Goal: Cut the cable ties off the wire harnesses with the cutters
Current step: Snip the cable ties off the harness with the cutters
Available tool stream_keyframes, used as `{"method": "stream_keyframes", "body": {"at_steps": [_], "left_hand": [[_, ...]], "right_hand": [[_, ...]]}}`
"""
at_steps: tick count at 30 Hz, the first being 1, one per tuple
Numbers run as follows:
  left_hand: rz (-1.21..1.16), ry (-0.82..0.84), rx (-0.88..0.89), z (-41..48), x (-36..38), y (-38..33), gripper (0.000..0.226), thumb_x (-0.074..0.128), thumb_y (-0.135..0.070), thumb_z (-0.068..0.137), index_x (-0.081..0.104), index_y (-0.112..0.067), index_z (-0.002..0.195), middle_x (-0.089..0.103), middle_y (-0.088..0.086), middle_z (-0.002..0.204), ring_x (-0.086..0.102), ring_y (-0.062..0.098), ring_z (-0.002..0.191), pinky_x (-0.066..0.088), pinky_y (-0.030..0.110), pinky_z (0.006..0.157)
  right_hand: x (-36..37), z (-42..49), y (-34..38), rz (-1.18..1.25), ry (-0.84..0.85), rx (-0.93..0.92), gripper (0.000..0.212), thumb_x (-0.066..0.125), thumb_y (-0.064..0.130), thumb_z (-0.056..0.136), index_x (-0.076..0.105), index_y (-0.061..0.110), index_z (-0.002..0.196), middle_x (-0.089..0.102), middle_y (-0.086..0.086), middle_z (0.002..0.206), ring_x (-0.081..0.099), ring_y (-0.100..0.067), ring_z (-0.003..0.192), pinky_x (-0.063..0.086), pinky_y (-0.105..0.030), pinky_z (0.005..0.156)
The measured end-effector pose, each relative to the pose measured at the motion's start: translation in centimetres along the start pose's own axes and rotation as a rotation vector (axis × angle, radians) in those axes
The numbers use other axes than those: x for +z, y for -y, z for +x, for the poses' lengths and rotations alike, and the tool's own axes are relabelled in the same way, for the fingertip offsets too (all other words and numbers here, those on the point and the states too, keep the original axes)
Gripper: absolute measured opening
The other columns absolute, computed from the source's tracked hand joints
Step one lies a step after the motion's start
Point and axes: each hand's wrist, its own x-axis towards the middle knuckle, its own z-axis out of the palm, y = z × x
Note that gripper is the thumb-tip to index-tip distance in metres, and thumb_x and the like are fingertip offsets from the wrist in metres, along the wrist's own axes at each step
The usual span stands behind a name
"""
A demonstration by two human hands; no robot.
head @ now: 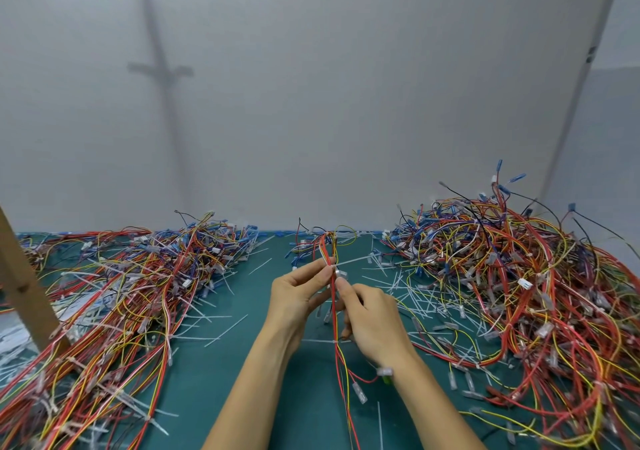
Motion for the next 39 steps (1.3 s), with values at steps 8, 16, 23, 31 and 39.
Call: {"method": "stream_keyframes", "body": {"at_steps": [8,16,23,31,39], "left_hand": [[0.03,0.008,-0.012,0.1,-0.08,0.14,0.031,0.077,-0.018,0.068,0.076,-0.009,0.098,0.075,0.013,0.1,0.072,0.023,0.091,0.059,0.028,0.074],[0.041,0.007,-0.002,-0.04,-0.06,-0.02,0.029,0.077,-0.018,0.069,0.077,-0.01,0.096,0.076,0.012,0.097,0.073,0.022,0.086,0.058,0.027,0.071],[0.102,0.003,0.019,0.04,-0.15,-0.11,0.028,0.078,-0.018,0.072,0.075,-0.005,0.097,0.075,0.015,0.097,0.072,0.025,0.089,0.059,0.029,0.074],[0.127,0.025,0.035,0.08,-0.41,-0.05,0.012,0.072,-0.01,0.083,0.076,-0.006,0.094,0.075,0.014,0.094,0.071,0.025,0.086,0.058,0.028,0.073],[0.081,0.025,0.047,-0.05,-0.41,-0.03,0.009,0.068,-0.007,0.086,0.075,-0.007,0.093,0.074,0.013,0.09,0.071,0.022,0.082,0.057,0.024,0.069]], "right_hand": [[-0.01,0.07,-0.22,0.039,0.006,0.003,0.055,0.037,0.058,0.097,0.059,0.016,0.069,0.057,0.0,0.05,0.062,-0.009,0.043,0.052,-0.034,0.057],[0.01,0.13,-0.29,0.05,0.004,-0.005,0.052,0.039,0.057,0.097,0.058,0.023,0.063,0.057,0.002,0.048,0.062,-0.011,0.043,0.054,-0.037,0.058],[-0.09,0.19,-0.28,0.042,0.03,0.001,0.049,0.04,0.056,0.098,0.059,0.025,0.064,0.058,0.022,0.05,0.06,-0.011,0.041,0.055,-0.039,0.061],[0.01,0.3,-0.54,0.094,0.022,0.018,0.053,0.044,0.058,0.096,0.061,0.023,0.061,0.056,0.0,0.049,0.059,-0.017,0.047,0.055,-0.048,0.066],[-0.04,0.2,-0.44,0.123,0.026,0.01,0.052,0.042,0.059,0.095,0.061,0.02,0.066,0.057,-0.002,0.048,0.062,-0.016,0.045,0.053,-0.037,0.057]]}}
